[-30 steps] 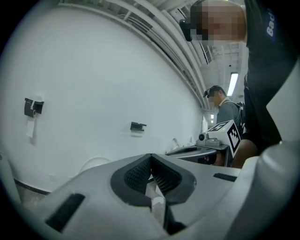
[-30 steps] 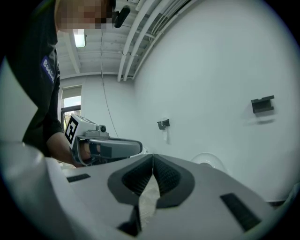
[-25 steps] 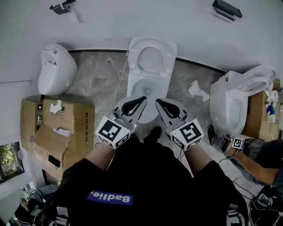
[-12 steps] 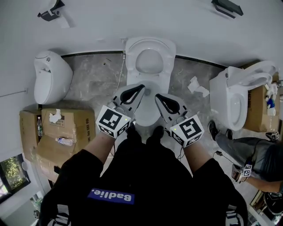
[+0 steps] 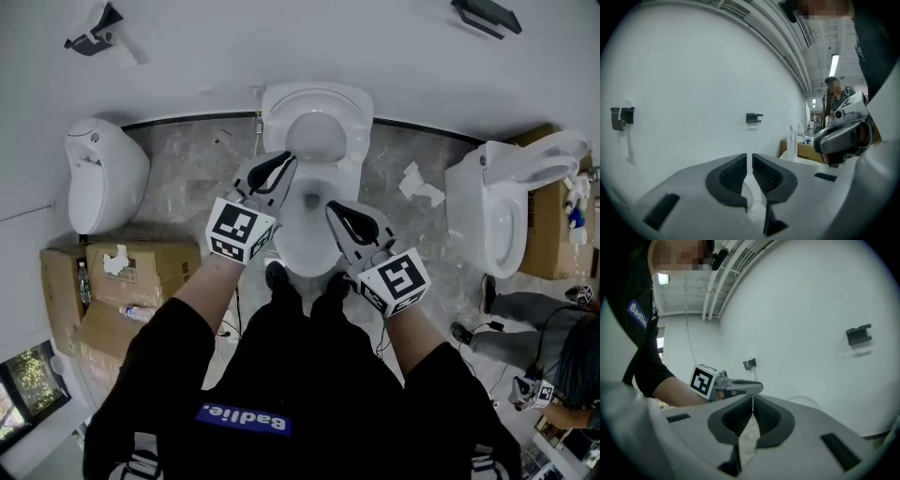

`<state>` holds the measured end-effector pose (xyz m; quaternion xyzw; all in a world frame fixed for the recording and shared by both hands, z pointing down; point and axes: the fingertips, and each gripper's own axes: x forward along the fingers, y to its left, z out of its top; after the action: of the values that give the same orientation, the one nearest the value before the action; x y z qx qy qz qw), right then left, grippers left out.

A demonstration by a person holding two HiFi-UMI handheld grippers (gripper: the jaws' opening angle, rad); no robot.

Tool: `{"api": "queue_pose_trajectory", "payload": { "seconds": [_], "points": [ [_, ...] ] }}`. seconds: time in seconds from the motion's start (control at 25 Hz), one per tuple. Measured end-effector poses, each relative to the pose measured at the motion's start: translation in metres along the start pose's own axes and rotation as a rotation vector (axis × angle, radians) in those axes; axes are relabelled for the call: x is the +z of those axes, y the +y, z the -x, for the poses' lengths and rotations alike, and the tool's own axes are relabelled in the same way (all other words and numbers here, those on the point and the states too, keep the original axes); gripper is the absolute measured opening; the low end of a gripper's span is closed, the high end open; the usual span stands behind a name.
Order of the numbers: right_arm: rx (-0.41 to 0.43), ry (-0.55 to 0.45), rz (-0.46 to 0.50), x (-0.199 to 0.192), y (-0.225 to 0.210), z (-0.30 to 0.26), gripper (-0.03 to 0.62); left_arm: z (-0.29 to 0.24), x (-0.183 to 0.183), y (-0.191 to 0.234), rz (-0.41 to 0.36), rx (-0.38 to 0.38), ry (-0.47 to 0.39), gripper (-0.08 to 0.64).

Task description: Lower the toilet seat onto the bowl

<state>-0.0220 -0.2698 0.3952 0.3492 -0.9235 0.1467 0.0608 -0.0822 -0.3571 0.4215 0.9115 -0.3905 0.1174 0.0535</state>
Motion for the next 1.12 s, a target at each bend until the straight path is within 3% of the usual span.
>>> {"api": "queue_pose_trajectory", "payload": {
  "seconds": [0.4, 0.64, 1.12],
  "points": [
    [0.002, 0.004, -0.025, -0.017, -0.009, -0.028, 0.028, -0.045, -0.02, 0.045, -0.067, 0.003, 0.061, 0.061],
    [0.002, -0.005, -0.012, -0.016, -0.011, -0.042, 0.028, -0.07, -0.03, 0.073, -0.145, 0.014, 0.113, 0.077],
    [-0.055, 0.032, -0.044, -0.049, -0.031, -0.045, 0.028, -0.134, -0.08, 0.126, -0.296, -0.009, 0.282, 0.104]
  ]
}}
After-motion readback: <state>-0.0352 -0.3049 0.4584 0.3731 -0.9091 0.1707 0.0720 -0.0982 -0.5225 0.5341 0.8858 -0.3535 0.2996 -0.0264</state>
